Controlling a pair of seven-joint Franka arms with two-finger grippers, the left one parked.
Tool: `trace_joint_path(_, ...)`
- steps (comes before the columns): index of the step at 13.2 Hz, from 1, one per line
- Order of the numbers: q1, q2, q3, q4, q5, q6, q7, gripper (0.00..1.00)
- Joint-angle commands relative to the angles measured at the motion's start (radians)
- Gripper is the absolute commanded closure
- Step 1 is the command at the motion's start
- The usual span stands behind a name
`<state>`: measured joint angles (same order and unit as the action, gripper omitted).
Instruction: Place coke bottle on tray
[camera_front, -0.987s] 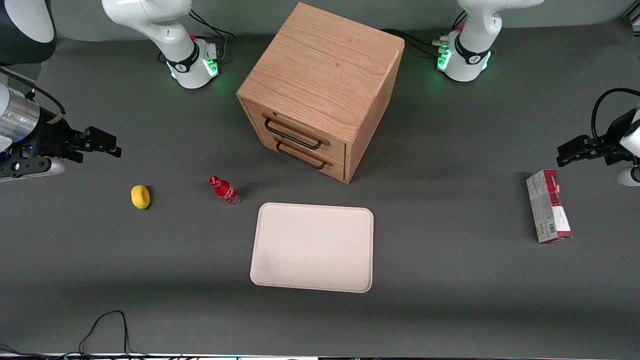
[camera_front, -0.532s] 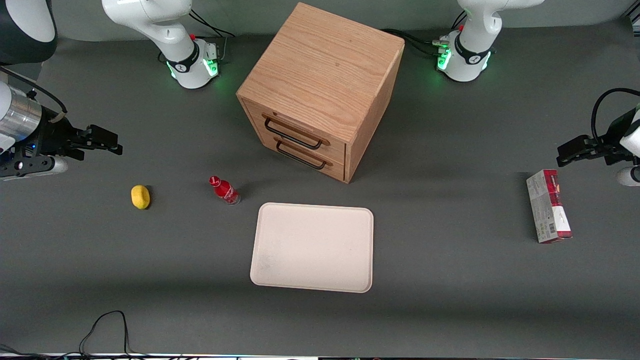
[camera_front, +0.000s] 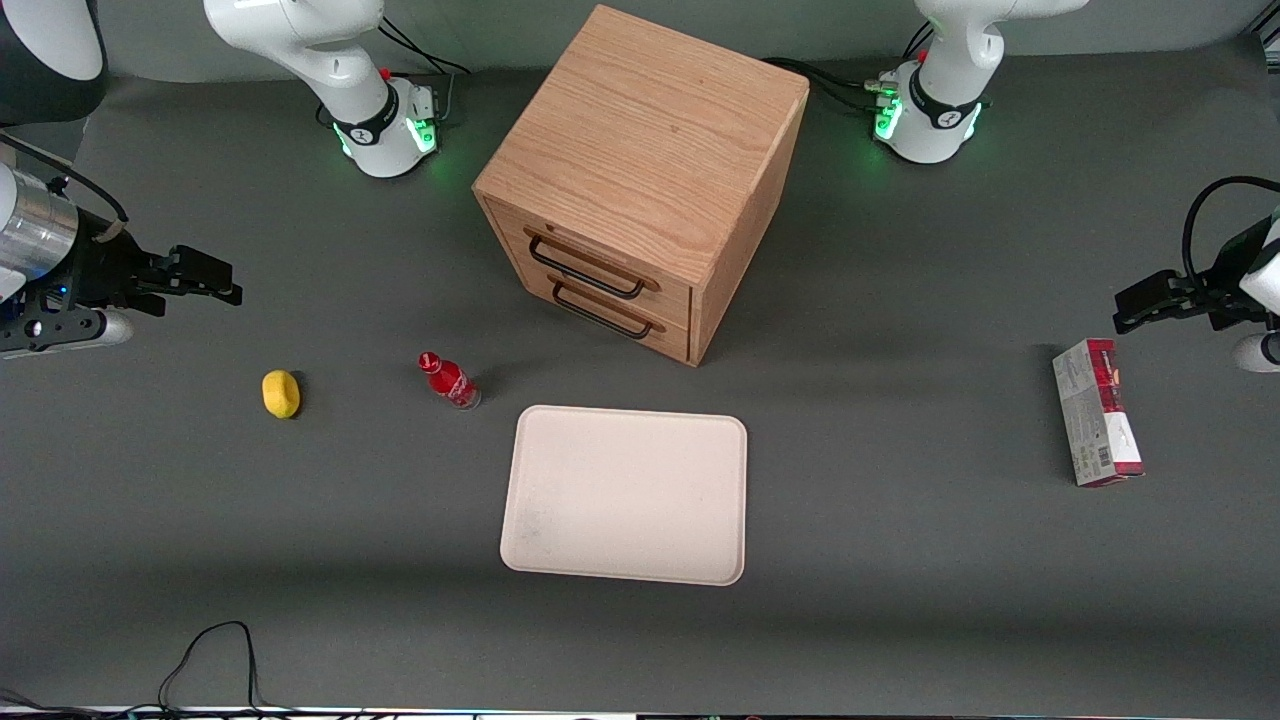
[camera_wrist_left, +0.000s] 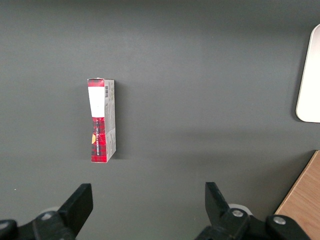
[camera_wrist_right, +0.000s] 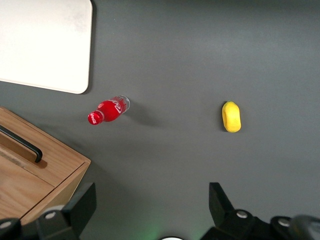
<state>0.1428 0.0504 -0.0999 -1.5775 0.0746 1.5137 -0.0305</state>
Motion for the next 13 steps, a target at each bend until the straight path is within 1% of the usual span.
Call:
trace_joint_path(1, 0.093, 0.063, 0.005, 0.083, -0.007, -0.035, 0.127, 0.00)
trace_joint_path(3, 0.179, 0.080, 0.005, 0.105, -0.012, -0.035, 0.240, 0.00)
trace_joint_path(5, 0.245, 0.120, 0.005, 0.160, -0.012, -0.046, 0.352, 0.00)
trace_joint_path(6, 0.270, 0.126, 0.005, 0.165, -0.012, -0.056, 0.368, 0.00)
trace_joint_path(9, 0.271, 0.126, 0.005, 0.139, -0.012, -0.079, 0.368, 0.00)
trace_joint_path(13, 0.270, 0.118, 0.003, 0.071, -0.012, -0.046, 0.362, 0.00)
